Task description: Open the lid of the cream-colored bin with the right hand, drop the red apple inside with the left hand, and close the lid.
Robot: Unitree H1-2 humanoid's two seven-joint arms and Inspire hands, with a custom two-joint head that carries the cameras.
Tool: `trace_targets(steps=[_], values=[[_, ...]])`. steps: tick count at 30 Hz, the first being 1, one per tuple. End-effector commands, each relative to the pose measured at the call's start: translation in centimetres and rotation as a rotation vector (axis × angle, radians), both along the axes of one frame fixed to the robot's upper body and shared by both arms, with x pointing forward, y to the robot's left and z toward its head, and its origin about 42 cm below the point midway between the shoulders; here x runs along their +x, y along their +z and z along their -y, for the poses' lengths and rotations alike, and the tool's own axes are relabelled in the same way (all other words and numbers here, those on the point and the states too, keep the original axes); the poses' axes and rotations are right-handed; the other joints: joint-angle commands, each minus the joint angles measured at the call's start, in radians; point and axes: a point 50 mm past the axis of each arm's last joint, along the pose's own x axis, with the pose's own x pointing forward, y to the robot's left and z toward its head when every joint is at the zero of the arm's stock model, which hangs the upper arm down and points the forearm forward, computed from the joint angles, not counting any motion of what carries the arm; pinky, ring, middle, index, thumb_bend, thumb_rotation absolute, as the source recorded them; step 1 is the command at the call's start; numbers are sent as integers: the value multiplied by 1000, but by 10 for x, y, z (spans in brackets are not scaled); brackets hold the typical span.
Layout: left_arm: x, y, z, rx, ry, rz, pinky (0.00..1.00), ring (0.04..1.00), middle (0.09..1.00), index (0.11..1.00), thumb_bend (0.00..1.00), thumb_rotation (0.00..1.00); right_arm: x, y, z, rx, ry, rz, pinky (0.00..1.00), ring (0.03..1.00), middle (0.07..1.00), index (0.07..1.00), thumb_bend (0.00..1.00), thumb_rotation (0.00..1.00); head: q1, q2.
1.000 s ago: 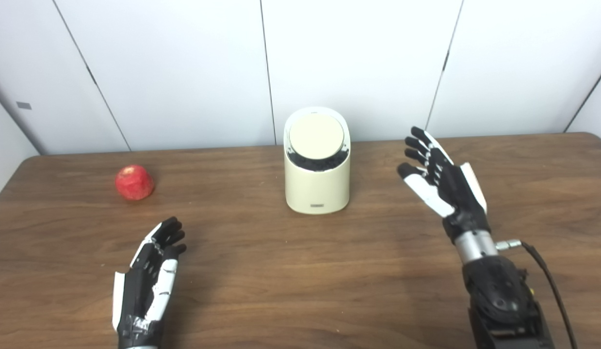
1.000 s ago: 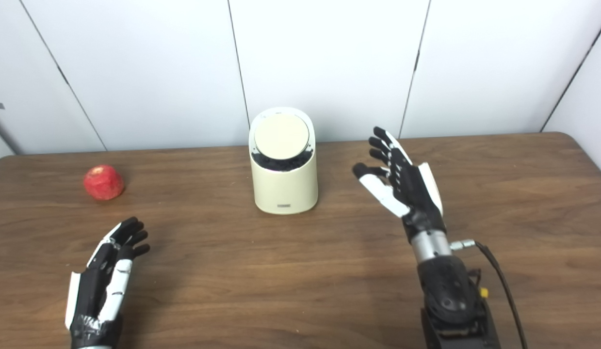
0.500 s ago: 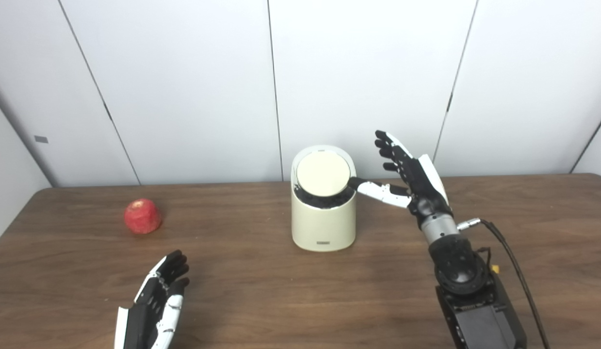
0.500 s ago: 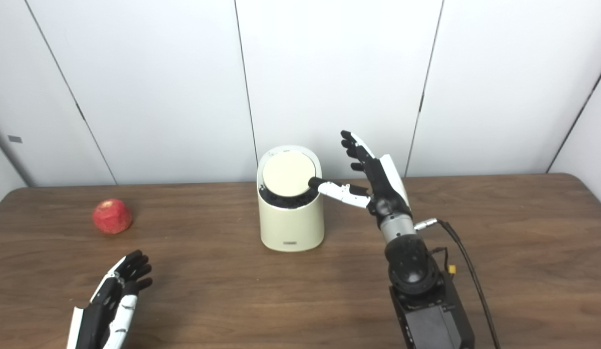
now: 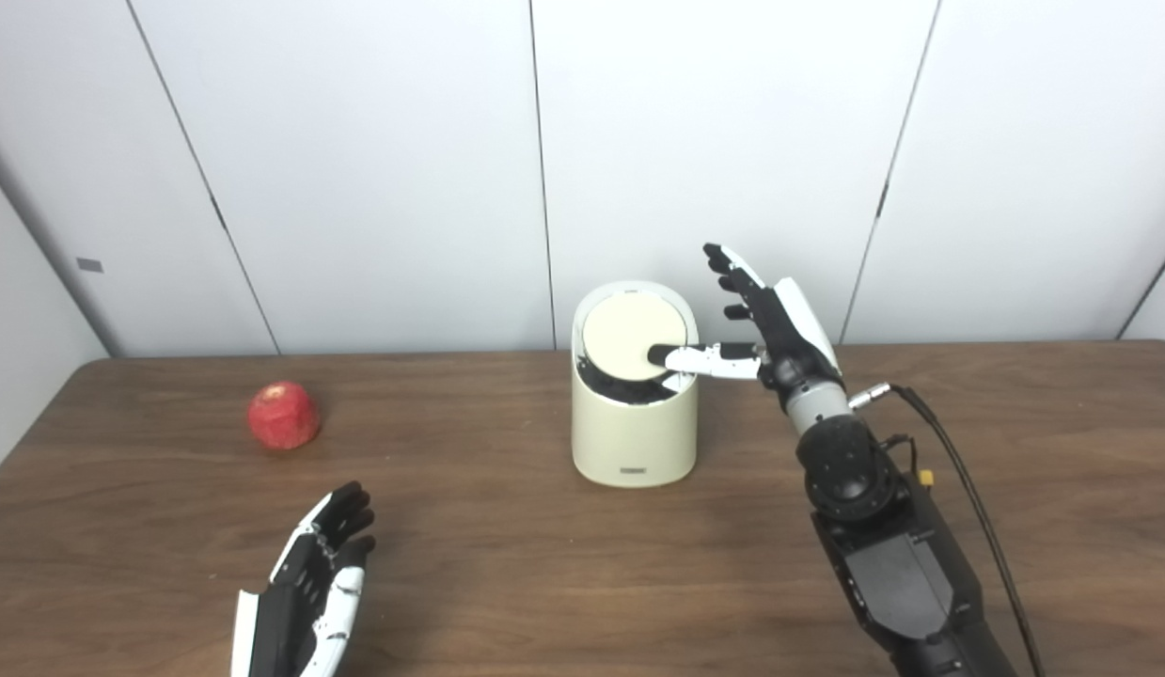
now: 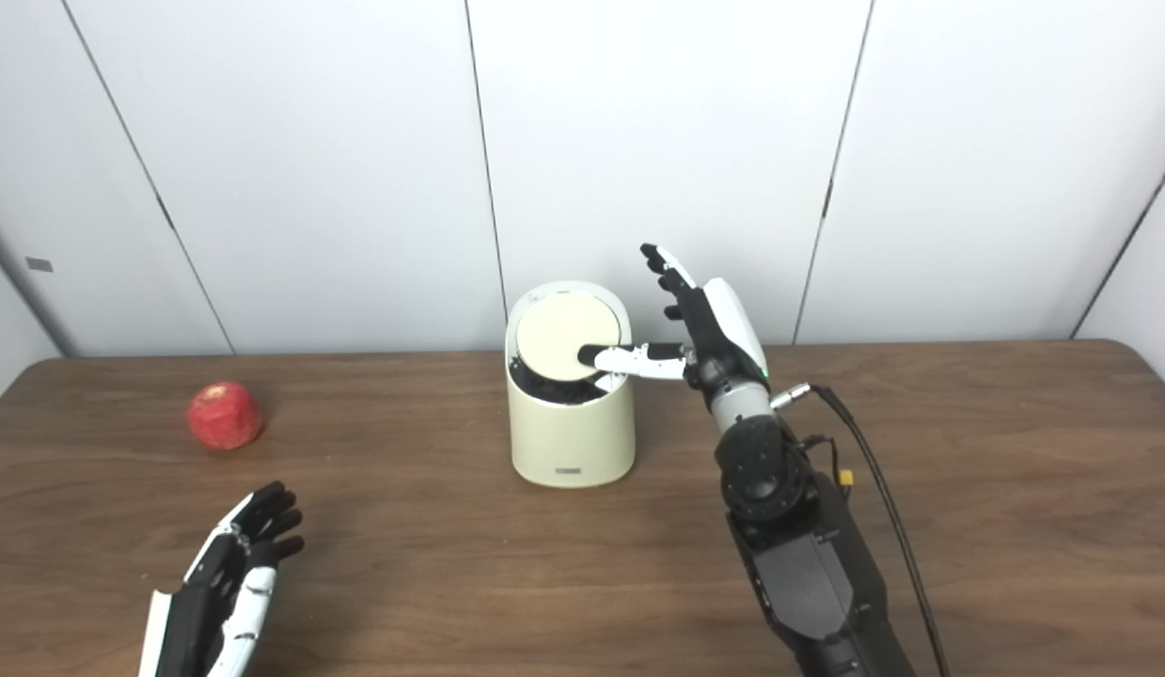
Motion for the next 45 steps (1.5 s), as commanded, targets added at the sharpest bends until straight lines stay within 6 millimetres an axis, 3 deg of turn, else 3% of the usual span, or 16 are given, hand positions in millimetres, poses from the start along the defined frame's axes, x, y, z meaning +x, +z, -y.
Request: trace_targets(steps=[1,7,12,24,30,34,38,45], values=[[-19,-25,14,-53,2,-95,783,828,848,861,387,622,10,43,-13,-17,29,154,780,887,905,927,889,343,1,2],[-19,-24,16,-59,8,-97,780,826,845,856,385,615,10,43,-19,-43,48,175,766,883,904,920,908,286,0,4],[-19,-24,15,-55,10,-100,785,826,844,861,382,616,5,41,-21,-77,61,183,813,907,921,931,895,241,-1,9],[-20,-22,14,-53,8,-95,787,829,846,861,400,625,4,45,-20,-243,57,234,807,910,933,939,887,224,-7,25],[-20,-21,15,-57,7,-93,789,826,841,857,392,628,2,45,-18,-407,47,323,830,919,924,937,885,86,-7,29],[-21,-20,15,-60,9,-88,782,823,839,855,392,615,1,43,-17,-431,47,348,835,919,920,933,895,49,-4,36],[-21,-20,14,-60,8,-90,785,824,843,858,386,611,0,42,-18,-385,51,329,847,926,926,936,875,98,-3,39],[-22,-21,14,-55,-1,-92,773,824,844,859,426,604,-7,51,-17,-128,11,291,767,862,893,918,721,278,-3,39]])
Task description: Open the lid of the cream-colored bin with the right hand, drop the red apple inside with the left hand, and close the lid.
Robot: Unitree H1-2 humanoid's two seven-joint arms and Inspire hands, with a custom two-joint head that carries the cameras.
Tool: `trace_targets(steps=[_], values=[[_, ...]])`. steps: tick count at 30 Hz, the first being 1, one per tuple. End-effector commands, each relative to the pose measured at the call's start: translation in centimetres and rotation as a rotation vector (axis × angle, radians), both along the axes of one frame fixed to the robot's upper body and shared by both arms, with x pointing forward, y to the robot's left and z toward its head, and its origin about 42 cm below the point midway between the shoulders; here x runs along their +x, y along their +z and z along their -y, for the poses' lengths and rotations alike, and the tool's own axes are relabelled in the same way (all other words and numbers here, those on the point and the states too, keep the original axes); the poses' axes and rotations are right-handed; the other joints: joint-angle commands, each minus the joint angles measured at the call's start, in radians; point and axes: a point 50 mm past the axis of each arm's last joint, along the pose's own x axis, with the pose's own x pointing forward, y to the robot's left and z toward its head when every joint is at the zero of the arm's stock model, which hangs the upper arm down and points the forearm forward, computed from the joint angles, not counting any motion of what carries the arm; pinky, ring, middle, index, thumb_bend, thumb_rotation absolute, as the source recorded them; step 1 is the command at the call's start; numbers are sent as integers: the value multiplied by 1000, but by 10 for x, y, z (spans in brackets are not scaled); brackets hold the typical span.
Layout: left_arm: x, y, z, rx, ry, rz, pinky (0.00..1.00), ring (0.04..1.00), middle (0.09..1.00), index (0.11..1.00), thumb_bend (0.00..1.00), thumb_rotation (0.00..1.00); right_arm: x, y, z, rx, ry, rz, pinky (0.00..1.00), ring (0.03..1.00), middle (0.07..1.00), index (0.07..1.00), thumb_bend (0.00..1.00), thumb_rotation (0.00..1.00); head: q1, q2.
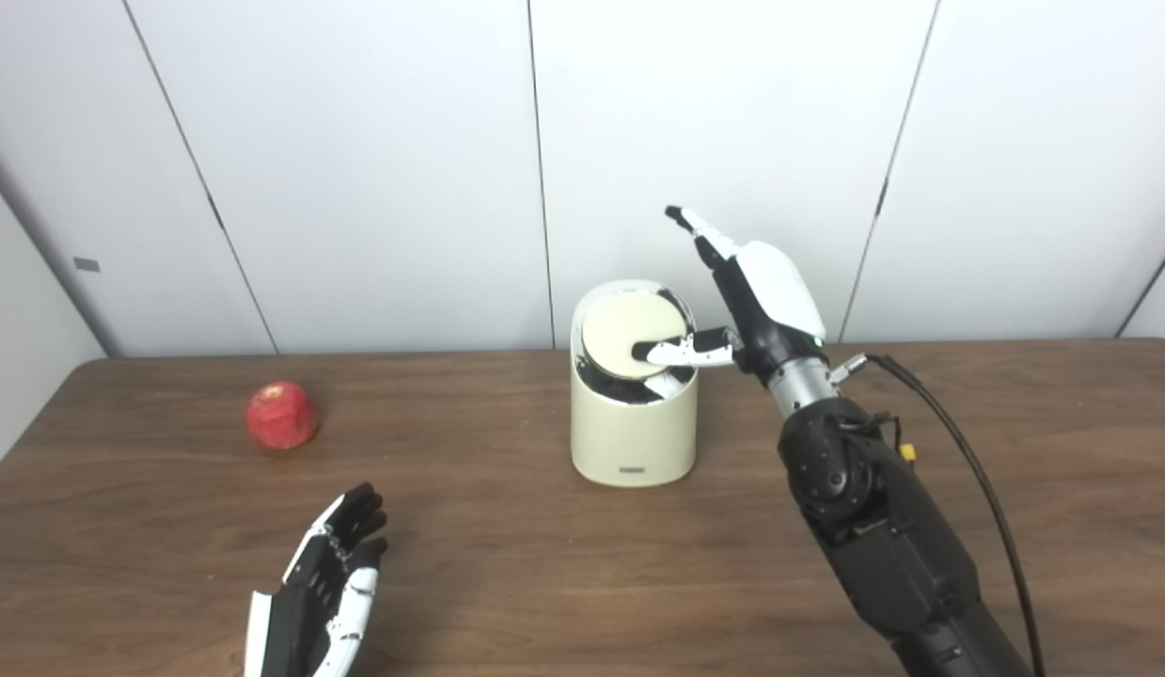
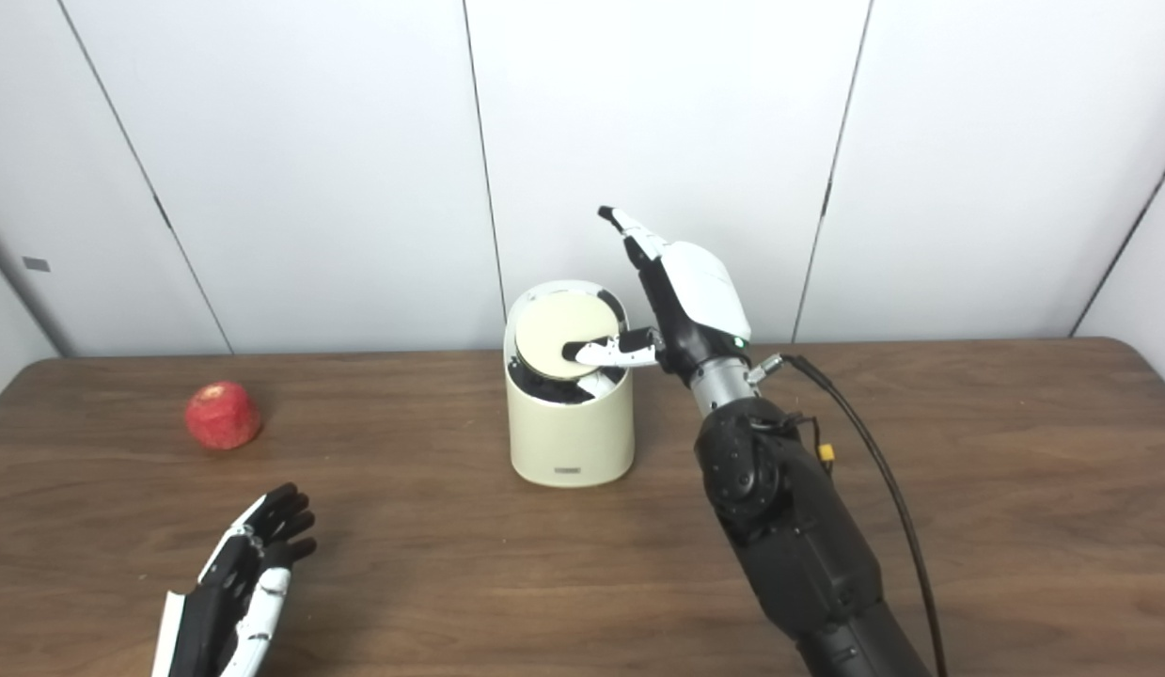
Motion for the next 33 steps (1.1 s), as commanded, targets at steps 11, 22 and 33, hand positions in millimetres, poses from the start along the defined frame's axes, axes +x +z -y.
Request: trace_targets(steps=[11,22,33], values=[[-19,-21,11,-34,-14,-89,761,823,844,857,456,577,-22,10,38,226,-27,4,690,814,875,891,421,725,-3,0],[-18,-20,7,-38,-12,-78,776,827,848,860,427,562,-92,-36,104,205,-87,-103,800,857,879,901,460,925,-11,9],[-15,-18,-3,-33,-11,-60,780,831,849,864,416,570,-167,-64,122,762,143,-368,964,968,971,971,579,846,-33,25]])
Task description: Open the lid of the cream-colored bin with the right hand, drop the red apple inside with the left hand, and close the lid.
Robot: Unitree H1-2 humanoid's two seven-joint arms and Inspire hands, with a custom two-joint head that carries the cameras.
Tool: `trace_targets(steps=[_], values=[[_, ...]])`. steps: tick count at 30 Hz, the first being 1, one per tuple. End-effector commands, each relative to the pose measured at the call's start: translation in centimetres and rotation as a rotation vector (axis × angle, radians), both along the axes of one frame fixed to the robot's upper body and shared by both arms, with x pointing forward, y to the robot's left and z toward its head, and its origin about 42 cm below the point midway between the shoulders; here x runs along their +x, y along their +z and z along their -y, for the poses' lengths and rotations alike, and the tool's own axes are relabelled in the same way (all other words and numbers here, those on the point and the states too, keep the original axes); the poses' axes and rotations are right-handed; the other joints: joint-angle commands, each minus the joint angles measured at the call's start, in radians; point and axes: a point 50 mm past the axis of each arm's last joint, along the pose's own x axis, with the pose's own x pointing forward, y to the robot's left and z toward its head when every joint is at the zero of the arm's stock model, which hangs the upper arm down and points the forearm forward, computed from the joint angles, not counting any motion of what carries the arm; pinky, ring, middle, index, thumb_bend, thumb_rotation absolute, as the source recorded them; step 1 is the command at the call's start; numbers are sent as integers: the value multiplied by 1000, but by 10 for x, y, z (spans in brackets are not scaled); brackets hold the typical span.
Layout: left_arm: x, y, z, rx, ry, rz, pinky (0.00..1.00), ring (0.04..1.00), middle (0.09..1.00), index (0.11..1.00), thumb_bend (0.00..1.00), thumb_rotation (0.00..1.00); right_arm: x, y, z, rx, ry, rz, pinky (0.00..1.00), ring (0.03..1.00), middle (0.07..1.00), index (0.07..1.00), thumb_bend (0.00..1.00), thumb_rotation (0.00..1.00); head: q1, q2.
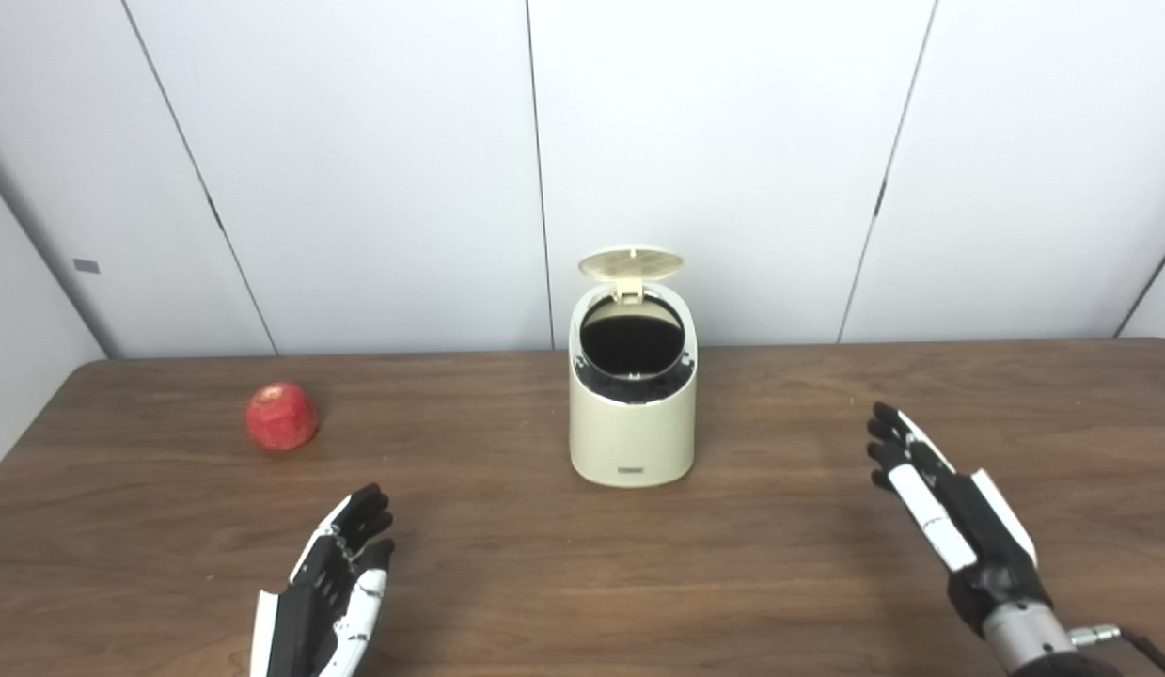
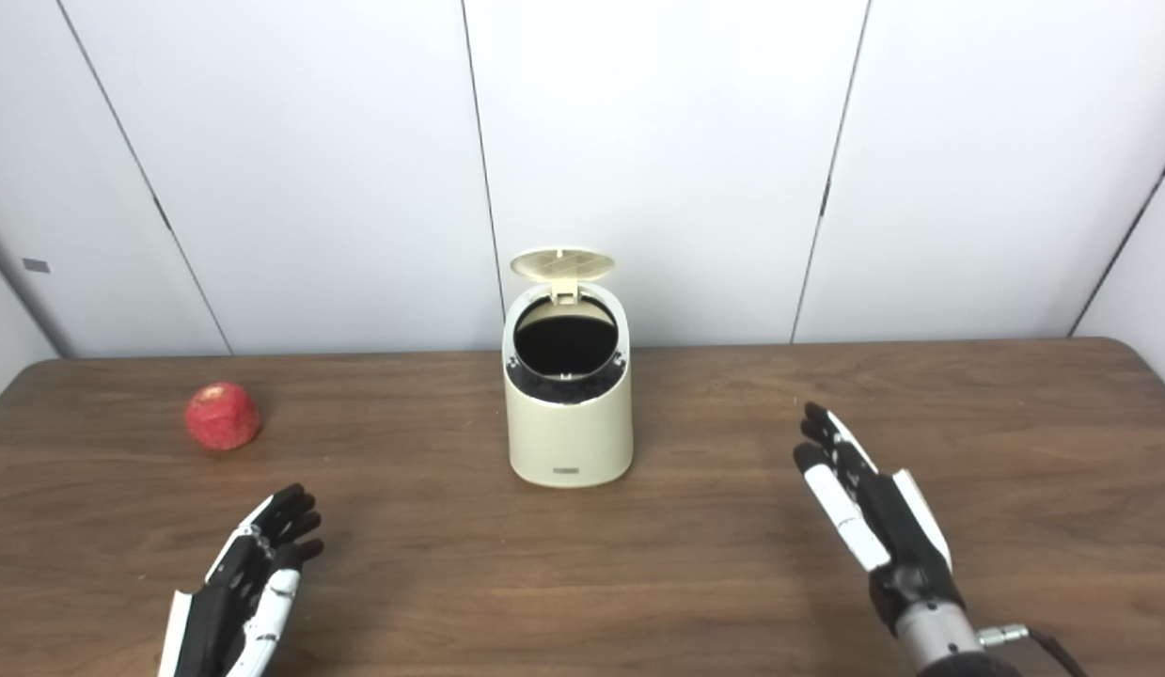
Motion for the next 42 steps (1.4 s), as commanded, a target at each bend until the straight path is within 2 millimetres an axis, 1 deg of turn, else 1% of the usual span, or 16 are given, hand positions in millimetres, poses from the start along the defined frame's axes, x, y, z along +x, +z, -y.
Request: trace_targets(steps=[1,3,6,7,11,13,15,16,20,26,28,32,38,39,40,42], values=[[-15,-18,-2,-21,1,-55,783,831,848,865,416,567,-3,25,-12,127,68,108,986,978,977,976,556,890,-1,1],[-15,-17,-3,-23,0,-54,785,832,850,864,417,563,-11,20,-15,188,57,96,997,992,989,979,544,934,11,8],[-15,-16,-2,-23,4,-58,784,825,841,854,438,560,-19,10,-15,255,32,67,1000,1000,998,971,598,928,37,17],[-15,-15,-2,-22,5,-58,781,823,839,853,438,560,-21,8,-15,259,30,65,1000,1000,999,972,604,937,40,18],[-14,-14,2,-18,-1,-55,771,822,841,851,466,564,-29,-1,-15,194,10,103,1000,1000,1000,979,597,961,115,30],[-15,-14,4,-17,1,-55,766,816,834,846,481,566,-30,-4,-13,178,-3,114,1000,1000,1000,976,574,963,142,31],[-15,-13,8,-23,3,-59,762,812,829,842,491,561,-29,-8,-8,173,-19,131,1000,1000,1000,976,565,961,215,33],[-15,-13,10,-23,4,-60,756,808,826,841,499,559,-29,-9,-6,171,-22,139,1000,1000,1000,980,552,966,215,33],[-15,-10,18,-21,16,-63,735,798,822,845,537,526,-27,-13,2,140,-35,169,1000,1000,1000,987,510,981,310,28],[-13,8,26,49,19,-49,694,798,842,877,568,434,-24,-13,4,91,-28,162,1000,1000,992,984,536,952,393,14],[-10,13,22,81,28,-50,720,815,851,887,580,384,-23,-14,5,83,-15,165,1000,998,988,982,569,944,415,4],[-2,22,-3,147,99,-81,724,812,850,901,602,271,-19,-16,5,80,12,178,996,992,990,988,606,904,447,-12],[12,36,-48,286,268,-102,821,799,831,899,668,264,-17,-12,3,77,12,178,939,973,973,947,608,840,453,-24],[16,39,-55,303,293,-98,816,791,817,886,700,253,-17,-12,3,78,14,180,938,975,972,945,614,832,454,-29],[18,41,-60,314,310,-96,726,767,800,873,729,247,-16,-13,4,80,15,183,934,975,971,942,624,831,454,-29],[23,47,-69,336,336,-93,653,743,789,860,763,240,-16,-13,4,79,17,182,927,974,970,939,635,833,453,-35]])
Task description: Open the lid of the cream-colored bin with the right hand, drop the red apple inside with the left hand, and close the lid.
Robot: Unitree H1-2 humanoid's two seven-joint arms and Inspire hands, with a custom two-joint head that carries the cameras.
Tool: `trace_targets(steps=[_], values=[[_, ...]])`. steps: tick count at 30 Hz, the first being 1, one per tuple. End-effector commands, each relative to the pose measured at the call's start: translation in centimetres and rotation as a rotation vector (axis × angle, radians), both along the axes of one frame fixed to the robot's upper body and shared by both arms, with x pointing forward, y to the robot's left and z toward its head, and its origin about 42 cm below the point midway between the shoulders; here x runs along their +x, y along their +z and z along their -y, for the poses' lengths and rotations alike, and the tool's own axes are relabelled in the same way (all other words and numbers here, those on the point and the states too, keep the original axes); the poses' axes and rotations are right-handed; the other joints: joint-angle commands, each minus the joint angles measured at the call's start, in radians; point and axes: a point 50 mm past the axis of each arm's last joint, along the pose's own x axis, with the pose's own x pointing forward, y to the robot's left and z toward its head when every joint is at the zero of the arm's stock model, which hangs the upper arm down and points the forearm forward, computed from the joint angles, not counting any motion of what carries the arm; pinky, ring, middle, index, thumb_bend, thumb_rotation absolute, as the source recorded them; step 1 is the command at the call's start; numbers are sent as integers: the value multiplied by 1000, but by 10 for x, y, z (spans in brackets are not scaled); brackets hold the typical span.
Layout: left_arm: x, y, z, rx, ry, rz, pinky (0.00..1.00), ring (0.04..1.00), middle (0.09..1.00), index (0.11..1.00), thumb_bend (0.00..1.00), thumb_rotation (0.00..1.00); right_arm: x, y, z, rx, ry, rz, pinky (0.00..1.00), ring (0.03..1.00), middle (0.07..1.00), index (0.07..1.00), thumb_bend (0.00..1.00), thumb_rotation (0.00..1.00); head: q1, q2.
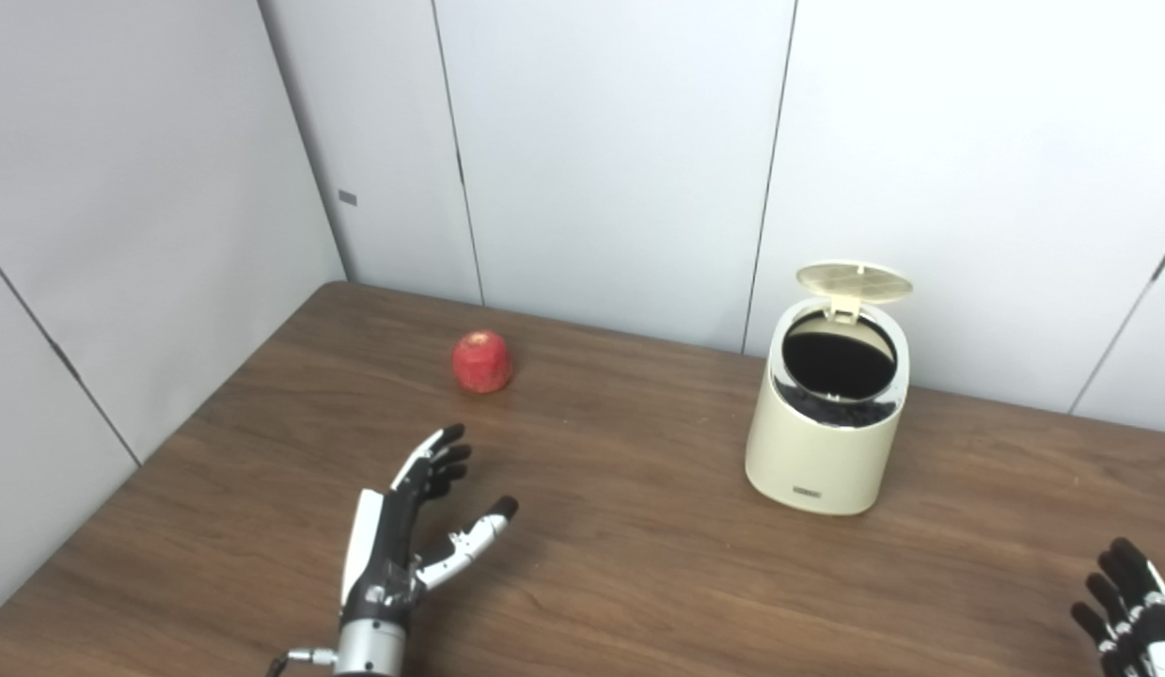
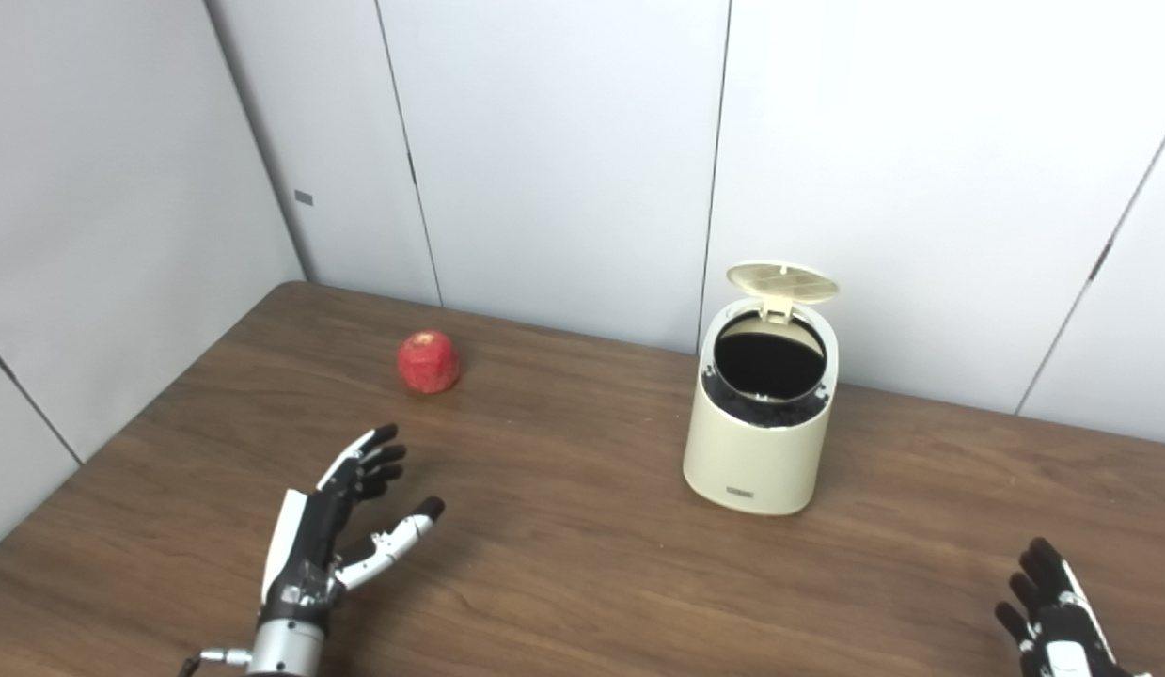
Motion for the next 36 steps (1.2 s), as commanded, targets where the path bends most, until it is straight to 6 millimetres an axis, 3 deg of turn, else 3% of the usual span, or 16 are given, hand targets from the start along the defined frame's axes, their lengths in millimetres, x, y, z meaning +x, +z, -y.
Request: trace_targets(steps=[1,9,15,22,30,36], values=[[13,17,-8,53,18,56,638,734,791,859,777,235,5,15,1,-6,16,82,923,971,967,936,642,833,-3,-1],[45,48,-53,210,98,17,719,774,813,857,815,240,5,15,4,-33,17,84,887,946,950,922,663,844,-23,-4],[75,53,-77,231,119,1,720,774,808,857,830,198,3,14,2,-31,26,90,883,940,945,923,672,848,-36,-5],[115,59,-87,324,83,-69,622,727,815,835,833,171,5,10,-2,-6,35,99,937,961,956,940,724,874,-48,3],[160,71,-93,392,14,-175,743,828,860,865,884,197,5,8,-6,34,23,84,962,970,965,949,714,860,-59,6],[189,84,-90,438,-39,-300,694,829,899,920,902,263,2,11,-7,26,18,90,931,962,956,948,705,864,-66,11]])
